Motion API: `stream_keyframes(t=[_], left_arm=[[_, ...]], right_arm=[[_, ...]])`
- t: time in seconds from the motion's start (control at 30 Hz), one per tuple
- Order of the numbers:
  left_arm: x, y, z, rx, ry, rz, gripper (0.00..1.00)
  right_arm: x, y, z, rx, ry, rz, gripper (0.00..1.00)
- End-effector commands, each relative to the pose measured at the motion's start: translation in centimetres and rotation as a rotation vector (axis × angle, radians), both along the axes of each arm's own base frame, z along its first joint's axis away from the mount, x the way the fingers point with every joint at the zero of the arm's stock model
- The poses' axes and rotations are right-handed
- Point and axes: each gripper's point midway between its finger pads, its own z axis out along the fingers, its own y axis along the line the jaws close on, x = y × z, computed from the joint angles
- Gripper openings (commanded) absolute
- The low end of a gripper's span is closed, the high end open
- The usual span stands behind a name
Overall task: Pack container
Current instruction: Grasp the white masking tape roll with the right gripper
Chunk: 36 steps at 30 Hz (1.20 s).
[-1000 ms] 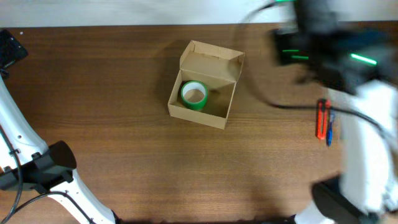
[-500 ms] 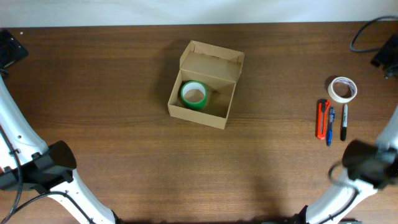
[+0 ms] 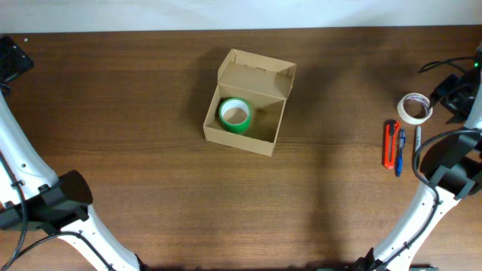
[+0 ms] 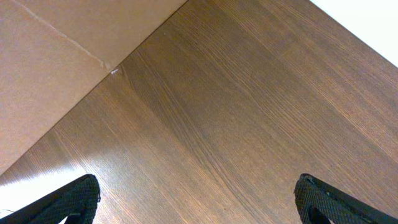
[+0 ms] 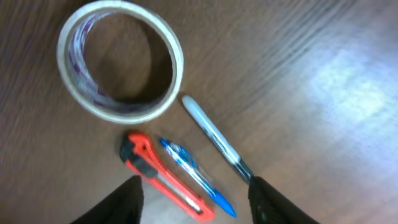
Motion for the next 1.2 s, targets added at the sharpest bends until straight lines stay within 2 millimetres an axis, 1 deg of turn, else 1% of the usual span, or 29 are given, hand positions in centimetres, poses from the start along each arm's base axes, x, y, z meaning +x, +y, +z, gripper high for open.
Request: stream_keyframes(t=[0.0, 0.1, 0.27, 0.33, 0.43, 0.73, 0.77, 0.8, 0.83, 0.9, 0.97, 1.03, 1.1, 1.13, 1.17], left_arm=[[-0.3, -0.1, 0.4, 0.002, -0.005, -0.01, 1.0], [-0.3, -0.1, 0.4, 0.002, -0.004, -0.01, 1.0], [-0.3, -0.1, 0.4, 0.002, -0.004, -0.01, 1.0], [-0.3, -0.1, 0.4, 0.002, -0.004, -0.01, 1.0], [-0.3, -0.1, 0.4, 0.002, -0.004, -0.01, 1.0], [-0.3, -0.1, 0.4, 0.002, -0.005, -0.01, 1.0], [-0.3, -0.1, 0.4, 0.002, -0.004, -0.01, 1.0], [-0.3, -0.1, 0.4, 0.002, -0.005, -0.01, 1.0], [-0.3, -0.1, 0.4, 0.002, -0.004, -0.01, 1.0], [-0.3, -0.1, 0.4, 0.002, -0.004, -0.01, 1.0], [-0.3, -0.1, 0.4, 0.002, -0.004, -0.01, 1.0], [-0.3, -0.1, 0.4, 0.002, -0.005, -0.01, 1.0], [-0.3, -0.1, 0.4, 0.002, -0.004, -0.01, 1.0], [-0.3, -0.1, 0.4, 0.002, -0.005, -0.01, 1.0], [-0.3, -0.1, 0.4, 0.002, -0.004, -0.01, 1.0]], right_arm=[[0.5, -0.3, -1.1, 0.011, -0.006, -0.011, 0.58], [0.9, -1.1, -2.3, 0.007, -0.014, 0.005, 0.58], [1.1, -2.4, -3.9, 0.004, -0.02, -0.006, 0.58], [1.3, -2.5, -4.6, 0.005, -0.019, 0.002, 0.58], [1.6, -2.7, -6.1, 0.008, -0.013, 0.005, 0.58], [2.3, -2.9, -9.3, 0.023, -0.009, 0.004, 0.57], [2.3, -2.9, -9.7, 0.026, -0.005, 0.004, 0.55], [2.3, -2.9, -10.0, 0.029, 0.0, 0.004, 0.49], [2.2, -2.9, -10.5, 0.032, 0.005, 0.004, 0.41], [2.1, -2.8, -11.4, 0.041, 0.017, 0.003, 0.19], [1.9, -2.6, -12.1, 0.049, 0.029, 0.0, 0.04], [2.0, -2.4, -12.4, 0.063, 0.027, -0.001, 0.04], [2.4, -2.2, -11.9, 0.076, 0.005, -0.001, 0.04], [2.7, -2.1, -11.5, 0.083, -0.014, -0.001, 0.04], [3.8, -1.7, -9.6, 0.107, -0.079, 0.001, 0.04]])
